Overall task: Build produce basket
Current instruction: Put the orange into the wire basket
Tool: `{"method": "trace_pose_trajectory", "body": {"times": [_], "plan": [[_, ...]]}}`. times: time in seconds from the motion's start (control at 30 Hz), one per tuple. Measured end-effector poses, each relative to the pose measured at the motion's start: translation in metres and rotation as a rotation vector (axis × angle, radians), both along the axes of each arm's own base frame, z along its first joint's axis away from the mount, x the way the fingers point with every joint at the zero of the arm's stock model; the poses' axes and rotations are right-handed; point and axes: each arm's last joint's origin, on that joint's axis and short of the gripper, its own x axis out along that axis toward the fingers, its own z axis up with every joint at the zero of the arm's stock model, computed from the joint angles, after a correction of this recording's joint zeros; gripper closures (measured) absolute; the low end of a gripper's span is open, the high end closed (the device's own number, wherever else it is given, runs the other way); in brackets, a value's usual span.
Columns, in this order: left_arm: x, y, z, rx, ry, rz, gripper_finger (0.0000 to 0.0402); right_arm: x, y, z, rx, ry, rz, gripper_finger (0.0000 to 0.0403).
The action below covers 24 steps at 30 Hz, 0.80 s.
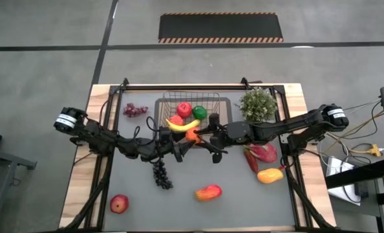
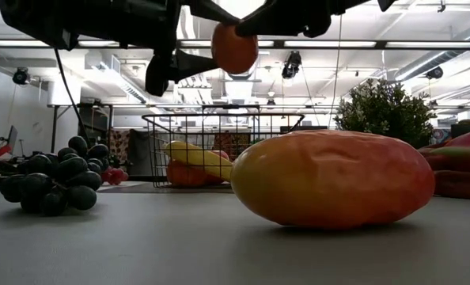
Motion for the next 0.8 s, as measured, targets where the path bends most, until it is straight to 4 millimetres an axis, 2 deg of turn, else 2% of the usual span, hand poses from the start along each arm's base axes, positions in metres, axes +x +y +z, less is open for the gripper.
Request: {"method": "trace_pose_trajectory", "body": {"times": [0.13,0.37,0.5,0.6,0.67,0.8], "plan": [[0.0,0.002,0.0,-0.002,-0.001,0.004,0.0085,-0.001,0.0,0.0,0.006,0.006,-0.005,0.0207],[0.001,0.004,0.001,0.025,0.003,0.001,0.0031,-0.002,-0.005,-0.003,0.018,0.045,-0.028,0.0207],[-0.004,0.005,0.012,0.116,0.003,-0.006,0.0024,-0.002,-0.019,-0.001,0.045,0.033,-0.168,0.0207],[-0.011,0.005,0.026,0.229,0.0,-0.041,0.0024,-0.002,-0.04,0.0,0.172,0.009,-0.313,0.0207],[-0.017,0.006,0.038,0.31,-0.007,-0.058,0.0024,-0.003,-0.057,-0.002,0.345,-0.016,-0.428,0.0207],[-0.035,0.009,0.059,0.412,0.006,-0.061,0.0025,-0.01,-0.084,-0.018,0.575,0.038,-0.639,0.0207]]}}
